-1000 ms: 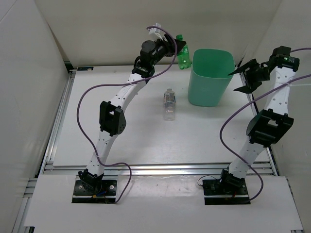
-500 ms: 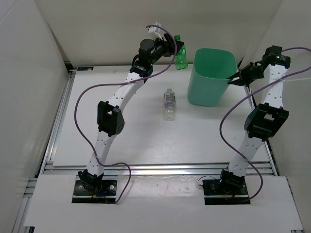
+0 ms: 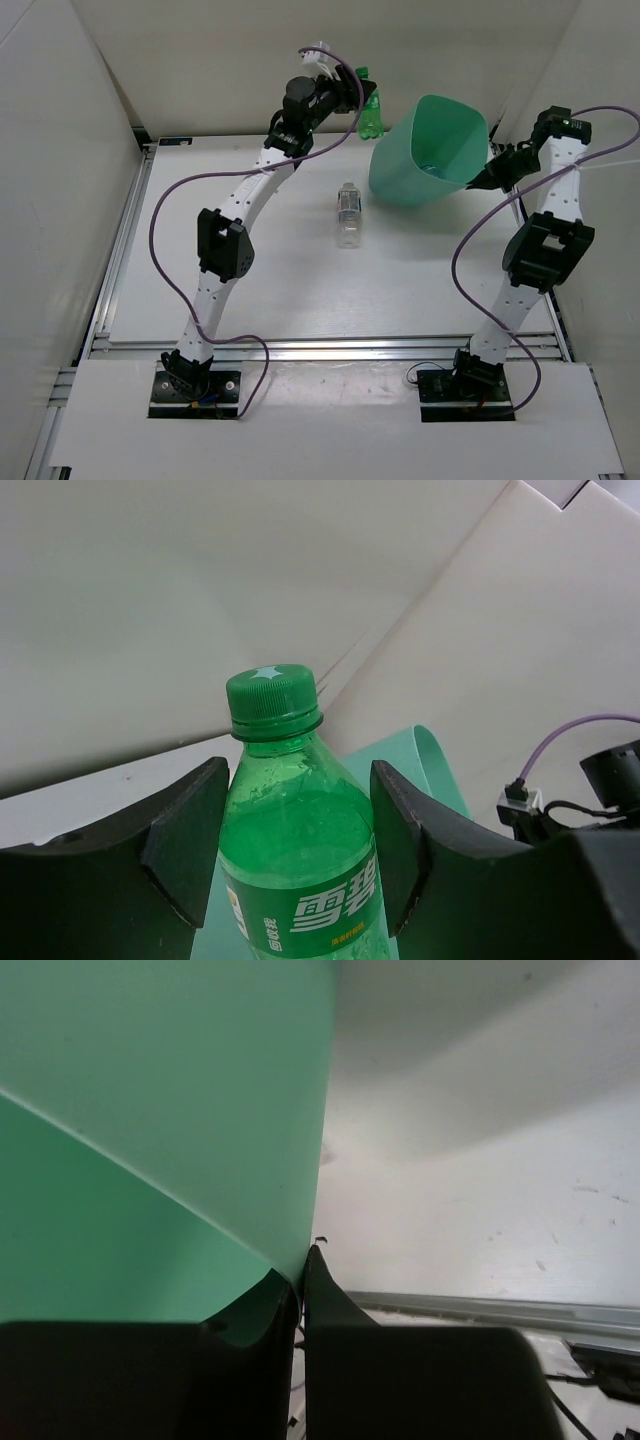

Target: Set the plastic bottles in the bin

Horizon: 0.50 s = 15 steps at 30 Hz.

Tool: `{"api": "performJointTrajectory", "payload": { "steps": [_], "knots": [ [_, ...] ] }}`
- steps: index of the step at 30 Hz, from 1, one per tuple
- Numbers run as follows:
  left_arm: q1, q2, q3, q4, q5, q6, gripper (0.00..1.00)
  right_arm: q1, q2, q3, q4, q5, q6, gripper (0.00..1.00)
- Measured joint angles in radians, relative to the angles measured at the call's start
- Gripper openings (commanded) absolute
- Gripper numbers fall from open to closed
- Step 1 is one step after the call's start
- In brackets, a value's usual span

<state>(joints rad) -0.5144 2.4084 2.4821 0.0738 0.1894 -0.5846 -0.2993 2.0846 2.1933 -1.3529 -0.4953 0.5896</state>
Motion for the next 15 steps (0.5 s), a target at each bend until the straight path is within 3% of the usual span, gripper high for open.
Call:
{"api": "performJointTrajectory", "payload": {
  "steps": [8,15],
  "knots": [
    [0.0,-0.02,-0.002,-0.009,-0.016,0.002,0.11,0.0,-0.204,-0.195,-0.017,0.04,-0.038,0.0],
    [0.0,-0.071,-0.006,-0.014,-0.018,0.001,0.11,-0.005,-0.356,-0.267,-0.036,0.063,-0.072,0.0]
  ]
}}
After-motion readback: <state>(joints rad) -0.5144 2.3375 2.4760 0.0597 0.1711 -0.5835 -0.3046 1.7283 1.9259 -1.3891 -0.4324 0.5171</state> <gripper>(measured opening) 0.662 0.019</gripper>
